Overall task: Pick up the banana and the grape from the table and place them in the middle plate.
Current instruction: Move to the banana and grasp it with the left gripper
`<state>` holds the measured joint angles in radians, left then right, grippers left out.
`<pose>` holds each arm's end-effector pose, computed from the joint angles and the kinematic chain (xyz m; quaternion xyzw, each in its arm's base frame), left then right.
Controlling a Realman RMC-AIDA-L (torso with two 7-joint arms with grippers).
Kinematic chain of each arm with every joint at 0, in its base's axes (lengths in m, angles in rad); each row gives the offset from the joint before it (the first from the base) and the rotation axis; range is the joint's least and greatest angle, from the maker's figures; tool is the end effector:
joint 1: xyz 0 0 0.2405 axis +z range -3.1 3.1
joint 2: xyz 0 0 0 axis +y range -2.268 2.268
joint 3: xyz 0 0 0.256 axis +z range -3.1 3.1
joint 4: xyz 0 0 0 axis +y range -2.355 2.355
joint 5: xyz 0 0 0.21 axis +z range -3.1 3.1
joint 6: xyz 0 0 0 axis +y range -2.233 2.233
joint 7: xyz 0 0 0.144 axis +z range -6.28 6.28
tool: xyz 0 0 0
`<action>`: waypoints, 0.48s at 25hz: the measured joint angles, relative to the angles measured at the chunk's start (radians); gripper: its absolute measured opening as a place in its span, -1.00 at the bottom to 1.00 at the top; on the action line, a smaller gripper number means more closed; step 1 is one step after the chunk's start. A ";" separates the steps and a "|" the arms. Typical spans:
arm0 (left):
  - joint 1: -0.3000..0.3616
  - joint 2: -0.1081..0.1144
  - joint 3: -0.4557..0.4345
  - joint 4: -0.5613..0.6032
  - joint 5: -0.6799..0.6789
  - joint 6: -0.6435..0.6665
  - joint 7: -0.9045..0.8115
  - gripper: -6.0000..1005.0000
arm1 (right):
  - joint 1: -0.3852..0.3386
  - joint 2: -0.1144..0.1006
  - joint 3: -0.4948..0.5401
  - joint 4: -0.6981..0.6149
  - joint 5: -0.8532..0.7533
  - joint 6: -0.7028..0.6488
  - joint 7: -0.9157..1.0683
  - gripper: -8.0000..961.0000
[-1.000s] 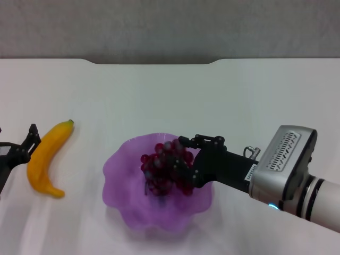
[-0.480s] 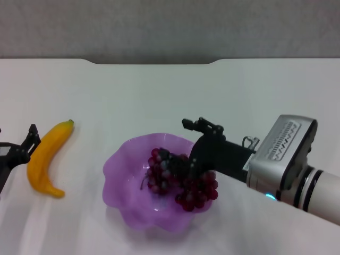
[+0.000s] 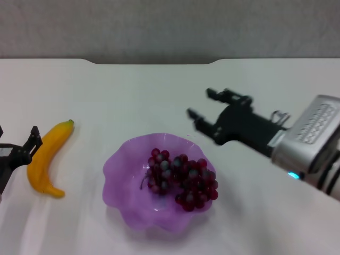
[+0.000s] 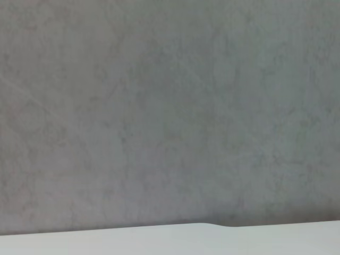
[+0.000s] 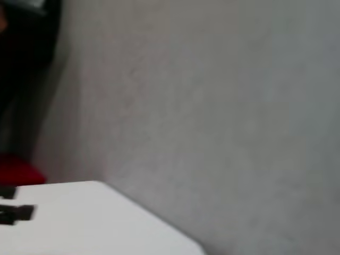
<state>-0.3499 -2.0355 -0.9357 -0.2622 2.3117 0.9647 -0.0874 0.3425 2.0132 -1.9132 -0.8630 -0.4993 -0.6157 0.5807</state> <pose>-0.3659 0.3197 -0.0096 -0.6821 -0.2981 -0.2274 0.6279 0.2075 0.3561 -0.0603 -0.8877 0.0708 0.2442 0.3840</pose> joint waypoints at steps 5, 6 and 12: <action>0.000 0.000 0.000 0.000 0.001 0.000 0.000 0.78 | -0.081 0.000 0.098 -0.059 0.001 -0.017 -0.041 0.21; 0.000 0.000 0.000 0.000 0.001 0.000 0.000 0.78 | -0.098 0.001 0.121 -0.063 0.010 -0.042 -0.042 0.13; -0.010 0.001 -0.005 0.000 -0.003 -0.046 0.000 0.78 | -0.147 -0.001 0.239 0.085 0.233 -0.352 -0.125 -0.15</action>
<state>-0.3596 -2.0348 -0.9406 -0.2623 2.3086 0.9186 -0.0874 0.1951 2.0123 -1.6738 -0.7785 -0.2663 -0.9676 0.4554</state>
